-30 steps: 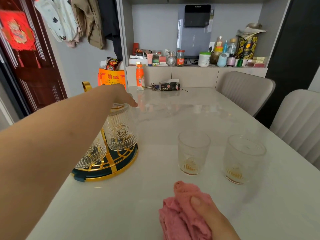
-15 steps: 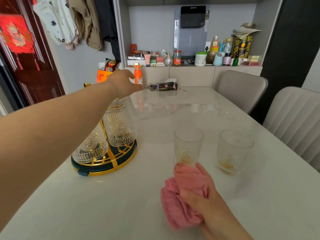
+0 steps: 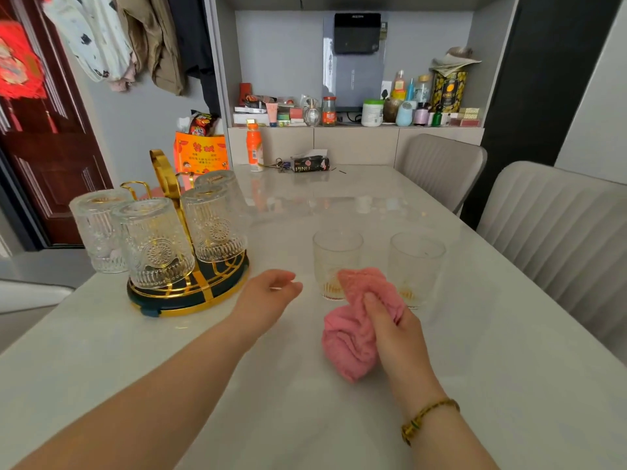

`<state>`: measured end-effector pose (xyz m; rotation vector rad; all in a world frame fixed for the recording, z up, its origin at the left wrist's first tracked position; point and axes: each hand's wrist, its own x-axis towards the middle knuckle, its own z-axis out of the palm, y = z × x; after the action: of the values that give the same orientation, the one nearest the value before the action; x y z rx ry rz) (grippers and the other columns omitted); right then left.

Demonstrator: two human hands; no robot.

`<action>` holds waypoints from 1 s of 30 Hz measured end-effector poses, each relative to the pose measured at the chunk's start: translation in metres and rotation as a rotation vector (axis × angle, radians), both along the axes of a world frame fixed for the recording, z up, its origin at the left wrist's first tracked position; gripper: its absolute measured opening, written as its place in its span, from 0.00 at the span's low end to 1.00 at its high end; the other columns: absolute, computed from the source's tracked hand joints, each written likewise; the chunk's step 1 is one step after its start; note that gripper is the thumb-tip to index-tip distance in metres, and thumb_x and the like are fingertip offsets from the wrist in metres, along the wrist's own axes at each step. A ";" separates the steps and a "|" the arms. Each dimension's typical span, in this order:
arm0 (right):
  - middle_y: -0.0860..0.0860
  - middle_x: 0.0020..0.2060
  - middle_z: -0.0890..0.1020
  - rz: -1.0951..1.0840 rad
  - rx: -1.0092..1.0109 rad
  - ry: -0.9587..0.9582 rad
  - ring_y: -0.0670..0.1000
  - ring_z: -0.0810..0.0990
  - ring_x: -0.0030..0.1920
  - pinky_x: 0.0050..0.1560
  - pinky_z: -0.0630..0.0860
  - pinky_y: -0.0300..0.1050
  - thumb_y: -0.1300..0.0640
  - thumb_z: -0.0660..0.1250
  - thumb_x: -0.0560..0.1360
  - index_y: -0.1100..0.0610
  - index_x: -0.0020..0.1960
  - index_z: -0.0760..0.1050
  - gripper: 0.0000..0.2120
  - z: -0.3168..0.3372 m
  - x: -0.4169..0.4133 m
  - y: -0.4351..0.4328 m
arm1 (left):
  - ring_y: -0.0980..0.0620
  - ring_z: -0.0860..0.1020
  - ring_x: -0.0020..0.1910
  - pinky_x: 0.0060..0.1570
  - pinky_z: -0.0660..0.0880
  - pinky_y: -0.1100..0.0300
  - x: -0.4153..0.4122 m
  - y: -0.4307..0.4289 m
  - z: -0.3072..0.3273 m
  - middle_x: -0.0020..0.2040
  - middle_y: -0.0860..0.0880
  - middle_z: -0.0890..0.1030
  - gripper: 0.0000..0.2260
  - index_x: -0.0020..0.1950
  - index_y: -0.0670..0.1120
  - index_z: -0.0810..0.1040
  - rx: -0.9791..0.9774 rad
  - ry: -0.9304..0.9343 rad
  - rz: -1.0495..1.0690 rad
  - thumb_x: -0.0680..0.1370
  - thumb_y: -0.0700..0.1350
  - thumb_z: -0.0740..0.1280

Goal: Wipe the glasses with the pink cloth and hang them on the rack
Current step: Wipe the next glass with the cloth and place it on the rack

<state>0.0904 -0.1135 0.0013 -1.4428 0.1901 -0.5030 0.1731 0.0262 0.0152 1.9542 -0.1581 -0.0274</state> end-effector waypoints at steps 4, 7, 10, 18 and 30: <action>0.44 0.36 0.79 -0.023 0.020 -0.002 0.41 0.77 0.39 0.37 0.73 0.26 0.59 0.63 0.75 0.48 0.39 0.75 0.09 -0.001 0.002 -0.002 | 0.52 0.70 0.60 0.51 0.66 0.64 0.006 -0.025 -0.014 0.65 0.47 0.70 0.27 0.70 0.47 0.63 -0.038 0.047 -0.095 0.74 0.46 0.68; 0.47 0.37 0.81 -0.064 0.085 0.013 0.47 0.79 0.41 0.45 0.76 0.39 0.57 0.64 0.74 0.49 0.38 0.76 0.08 -0.004 0.004 -0.005 | 0.52 0.63 0.69 0.59 0.62 0.62 0.014 -0.039 -0.023 0.71 0.47 0.64 0.37 0.74 0.48 0.55 -0.027 0.003 -0.166 0.70 0.45 0.72; 0.45 0.32 0.82 -0.115 0.147 0.000 0.47 0.80 0.40 0.46 0.76 0.43 0.58 0.64 0.74 0.50 0.36 0.77 0.09 -0.006 0.006 -0.009 | 0.51 0.62 0.71 0.64 0.61 0.60 0.024 -0.049 -0.030 0.72 0.47 0.63 0.42 0.74 0.47 0.52 -0.013 -0.048 -0.158 0.68 0.45 0.75; 0.43 0.32 0.82 -0.232 0.164 -0.048 0.43 0.80 0.40 0.47 0.75 0.43 0.57 0.64 0.74 0.48 0.35 0.77 0.10 -0.008 0.006 -0.008 | 0.51 0.67 0.67 0.61 0.64 0.63 0.045 -0.065 -0.033 0.68 0.48 0.69 0.41 0.72 0.44 0.58 -0.022 -0.077 -0.091 0.65 0.44 0.77; 0.49 0.45 0.80 -0.345 0.313 -0.040 0.50 0.79 0.48 0.53 0.75 0.48 0.54 0.63 0.75 0.47 0.44 0.73 0.02 -0.010 0.007 -0.007 | 0.52 0.76 0.53 0.51 0.74 0.60 0.018 -0.041 -0.008 0.57 0.50 0.76 0.26 0.63 0.45 0.69 -0.333 0.059 -0.073 0.68 0.43 0.75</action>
<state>0.0977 -0.1207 -0.0083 -1.0961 0.4704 -0.7469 0.1913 -0.0146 0.0068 1.6132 -0.1824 -0.1007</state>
